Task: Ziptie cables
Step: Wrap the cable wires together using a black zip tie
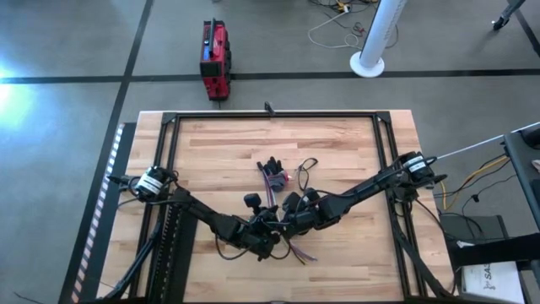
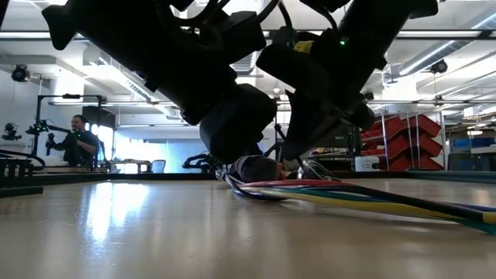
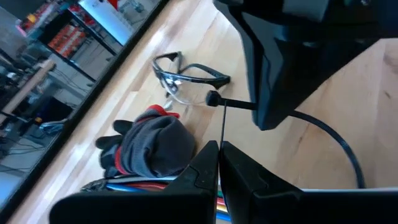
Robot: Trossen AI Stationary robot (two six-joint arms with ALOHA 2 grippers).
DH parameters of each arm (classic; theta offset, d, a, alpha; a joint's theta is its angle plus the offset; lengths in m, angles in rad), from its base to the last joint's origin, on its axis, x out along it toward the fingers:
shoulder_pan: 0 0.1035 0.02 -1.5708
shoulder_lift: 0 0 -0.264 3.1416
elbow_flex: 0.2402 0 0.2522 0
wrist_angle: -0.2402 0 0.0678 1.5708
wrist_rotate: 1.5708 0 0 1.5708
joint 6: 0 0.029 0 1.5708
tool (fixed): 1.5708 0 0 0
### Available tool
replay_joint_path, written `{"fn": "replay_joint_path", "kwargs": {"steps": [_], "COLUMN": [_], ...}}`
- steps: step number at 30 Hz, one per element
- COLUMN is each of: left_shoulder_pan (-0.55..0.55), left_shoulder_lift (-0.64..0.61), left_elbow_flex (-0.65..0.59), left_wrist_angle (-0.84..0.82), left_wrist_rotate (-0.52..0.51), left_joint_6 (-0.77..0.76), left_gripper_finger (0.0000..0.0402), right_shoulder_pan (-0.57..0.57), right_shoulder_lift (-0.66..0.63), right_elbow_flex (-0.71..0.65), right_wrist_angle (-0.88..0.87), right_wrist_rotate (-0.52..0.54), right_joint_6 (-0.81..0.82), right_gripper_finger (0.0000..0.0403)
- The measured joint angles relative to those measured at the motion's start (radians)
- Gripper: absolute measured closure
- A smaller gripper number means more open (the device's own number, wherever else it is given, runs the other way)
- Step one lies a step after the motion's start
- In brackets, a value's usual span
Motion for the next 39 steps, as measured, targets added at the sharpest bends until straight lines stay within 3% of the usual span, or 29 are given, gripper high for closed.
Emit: {"fn": "replay_joint_path", "kwargs": {"steps": [27, 33, 39], "left_shoulder_pan": [-0.001, -0.013, -0.055], "left_shoulder_lift": [0.0, -0.003, -0.043], "left_elbow_flex": [0.0, 0.002, 0.002], "left_wrist_angle": [-0.013, -0.016, -0.016], "left_wrist_rotate": [0.025, 0.025, 0.023], "left_joint_6": [-0.042, -0.044, -0.058], "left_gripper_finger": [0.0402, 0.0402, 0.0402], "right_shoulder_pan": [-0.004, 0.013, 0.067], "right_shoulder_lift": [0.0, 0.0, 0.0], "right_elbow_flex": [-0.001, -0.001, -0.001], "right_wrist_angle": [0.041, 0.041, 0.043], "right_wrist_rotate": [-0.078, -0.03, 0.111], "right_joint_6": [-0.07, -0.16, -0.248], "right_gripper_finger": [0.0403, 0.0403, 0.0403]}}
